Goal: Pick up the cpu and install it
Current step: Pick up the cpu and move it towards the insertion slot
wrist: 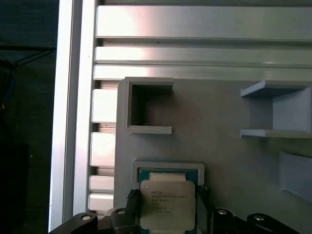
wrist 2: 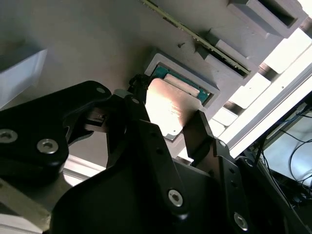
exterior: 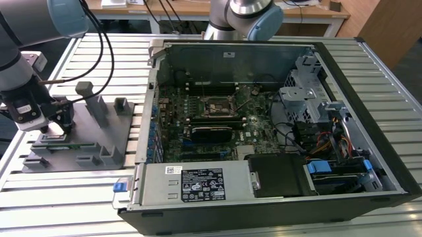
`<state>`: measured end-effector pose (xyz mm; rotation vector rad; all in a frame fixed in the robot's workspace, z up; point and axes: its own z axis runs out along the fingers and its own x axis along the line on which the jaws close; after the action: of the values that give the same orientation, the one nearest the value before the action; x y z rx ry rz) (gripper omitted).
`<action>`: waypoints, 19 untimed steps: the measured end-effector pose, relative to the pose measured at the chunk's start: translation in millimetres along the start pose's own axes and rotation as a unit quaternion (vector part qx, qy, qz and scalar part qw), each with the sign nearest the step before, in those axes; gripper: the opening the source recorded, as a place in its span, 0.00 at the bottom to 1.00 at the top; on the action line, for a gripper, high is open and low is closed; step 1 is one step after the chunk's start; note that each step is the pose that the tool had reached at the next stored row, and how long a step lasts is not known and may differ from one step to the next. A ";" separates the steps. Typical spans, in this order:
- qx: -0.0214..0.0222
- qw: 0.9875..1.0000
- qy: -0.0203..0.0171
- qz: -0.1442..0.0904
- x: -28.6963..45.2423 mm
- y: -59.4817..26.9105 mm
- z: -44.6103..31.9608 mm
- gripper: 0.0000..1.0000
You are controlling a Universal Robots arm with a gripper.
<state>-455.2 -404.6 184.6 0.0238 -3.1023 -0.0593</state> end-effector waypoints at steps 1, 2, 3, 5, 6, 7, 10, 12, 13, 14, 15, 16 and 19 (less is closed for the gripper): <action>0.000 1.000 0.000 0.000 0.0 0.0 -0.3 0.54; 0.000 1.000 0.000 0.000 0.0 0.0 -0.4 0.54; 0.000 1.000 0.000 0.000 0.0 0.0 -0.9 0.54; 0.000 1.000 0.000 0.000 0.1 0.1 -1.8 0.54; 0.000 1.000 0.000 0.000 0.1 0.1 -2.5 0.54; 0.000 1.000 0.000 0.000 0.1 0.1 -3.0 0.54; 0.000 1.000 0.000 0.000 0.1 0.2 -4.1 0.54; 0.000 1.000 0.000 0.000 0.2 0.2 -4.9 0.54; 0.000 1.000 0.000 0.000 0.2 0.2 -5.4 0.54; 0.000 1.000 0.000 0.000 0.3 0.2 -6.1 0.54; 0.000 1.000 0.000 0.000 0.3 0.3 -6.7 0.54; 0.000 1.000 0.000 0.000 0.3 0.3 -7.4 0.54; 0.000 1.000 0.000 0.000 0.3 0.3 -8.9 0.54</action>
<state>-455.2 -404.6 193.5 0.0239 -3.1024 -0.0594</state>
